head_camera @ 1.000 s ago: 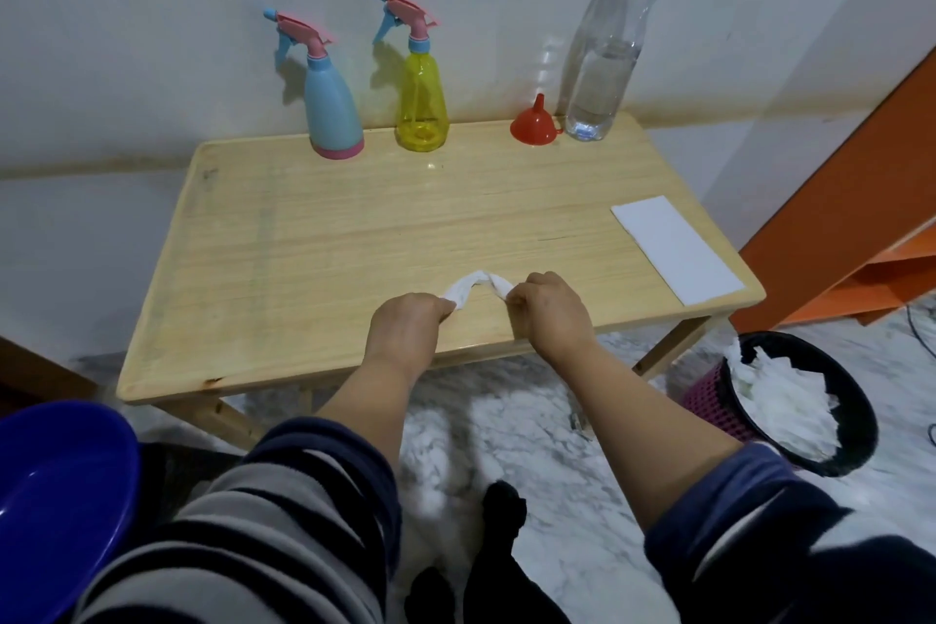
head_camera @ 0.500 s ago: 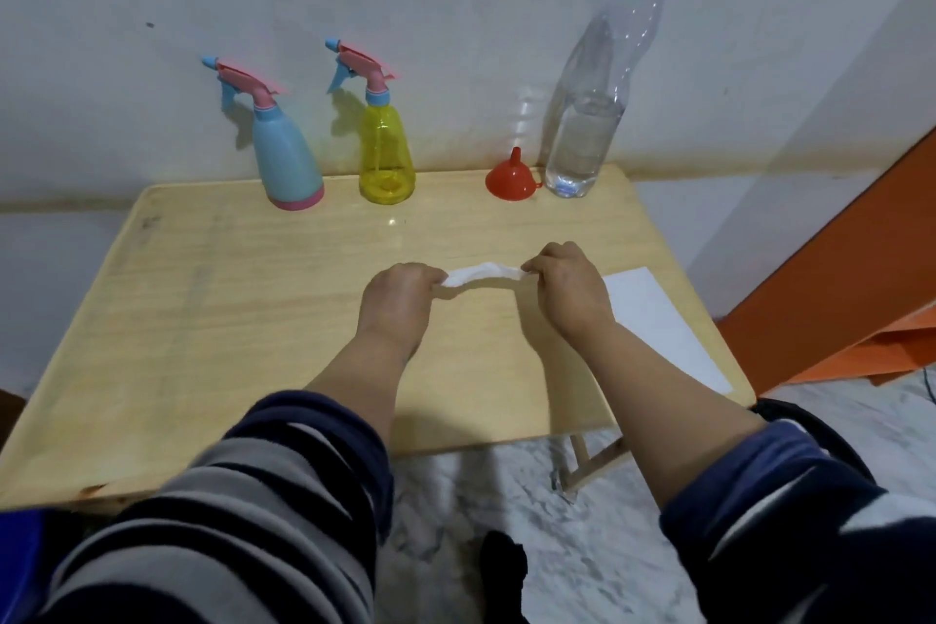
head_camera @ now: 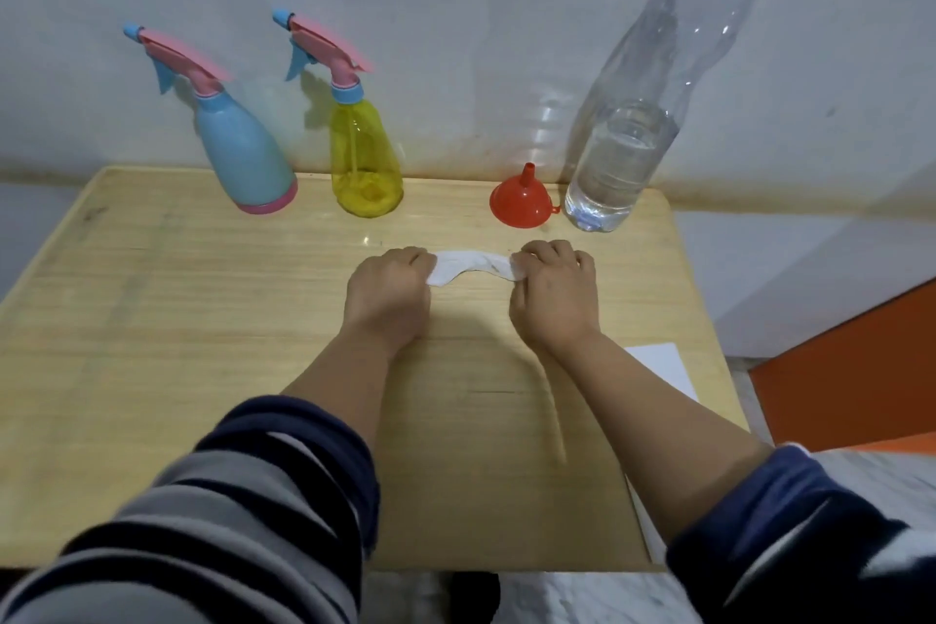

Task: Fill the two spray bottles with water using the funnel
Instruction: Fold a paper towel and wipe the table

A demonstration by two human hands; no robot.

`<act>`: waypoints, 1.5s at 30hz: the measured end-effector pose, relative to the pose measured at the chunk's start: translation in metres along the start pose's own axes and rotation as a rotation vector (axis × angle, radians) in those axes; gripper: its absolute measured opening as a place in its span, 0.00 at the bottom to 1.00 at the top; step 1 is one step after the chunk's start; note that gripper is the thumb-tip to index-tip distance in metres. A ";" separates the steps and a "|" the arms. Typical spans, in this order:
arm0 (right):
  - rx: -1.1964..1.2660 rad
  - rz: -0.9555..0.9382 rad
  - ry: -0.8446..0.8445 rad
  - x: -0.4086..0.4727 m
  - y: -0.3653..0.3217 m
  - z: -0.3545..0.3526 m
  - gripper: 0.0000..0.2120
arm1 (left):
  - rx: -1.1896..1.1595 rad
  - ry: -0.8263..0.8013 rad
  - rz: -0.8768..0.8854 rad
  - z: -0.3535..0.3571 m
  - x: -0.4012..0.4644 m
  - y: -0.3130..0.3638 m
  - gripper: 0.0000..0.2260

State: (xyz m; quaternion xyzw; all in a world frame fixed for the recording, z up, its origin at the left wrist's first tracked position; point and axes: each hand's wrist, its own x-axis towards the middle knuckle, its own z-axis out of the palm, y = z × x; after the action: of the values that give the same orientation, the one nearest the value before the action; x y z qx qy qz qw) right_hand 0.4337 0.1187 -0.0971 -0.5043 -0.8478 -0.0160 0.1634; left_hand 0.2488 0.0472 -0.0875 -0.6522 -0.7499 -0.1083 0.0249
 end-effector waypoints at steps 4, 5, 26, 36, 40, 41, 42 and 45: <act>0.113 0.042 -0.139 -0.007 -0.022 -0.004 0.20 | 0.004 0.020 0.009 0.011 -0.001 0.018 0.19; 0.110 0.077 -0.233 -0.009 -0.026 -0.001 0.22 | 0.001 -0.029 0.000 0.015 -0.002 0.021 0.21; -0.093 0.041 -0.577 -0.075 -0.035 -0.022 0.30 | -0.109 -0.429 -0.046 -0.004 -0.072 0.021 0.27; -0.022 0.105 -0.582 -0.173 -0.068 -0.046 0.30 | -0.072 -0.456 0.045 -0.025 -0.170 0.030 0.28; 0.053 0.128 -0.574 -0.207 -0.076 -0.057 0.28 | -0.079 -0.452 0.075 -0.030 -0.204 0.035 0.27; 0.055 0.131 -0.567 -0.215 -0.079 -0.059 0.27 | -0.080 -0.444 0.082 -0.031 -0.210 0.036 0.27; 0.054 0.131 -0.557 -0.222 -0.081 -0.061 0.27 | -0.079 -0.434 0.087 -0.032 -0.216 0.037 0.26; 0.045 0.119 -0.539 -0.238 -0.083 -0.066 0.25 | -0.078 -0.410 0.096 -0.036 -0.231 0.041 0.25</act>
State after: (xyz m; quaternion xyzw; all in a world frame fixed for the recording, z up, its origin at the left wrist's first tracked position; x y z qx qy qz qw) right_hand 0.4836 -0.1375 -0.0927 -0.5355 -0.8297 0.1471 -0.0562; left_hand 0.3197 -0.1792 -0.0886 -0.6962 -0.7024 -0.0012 -0.1482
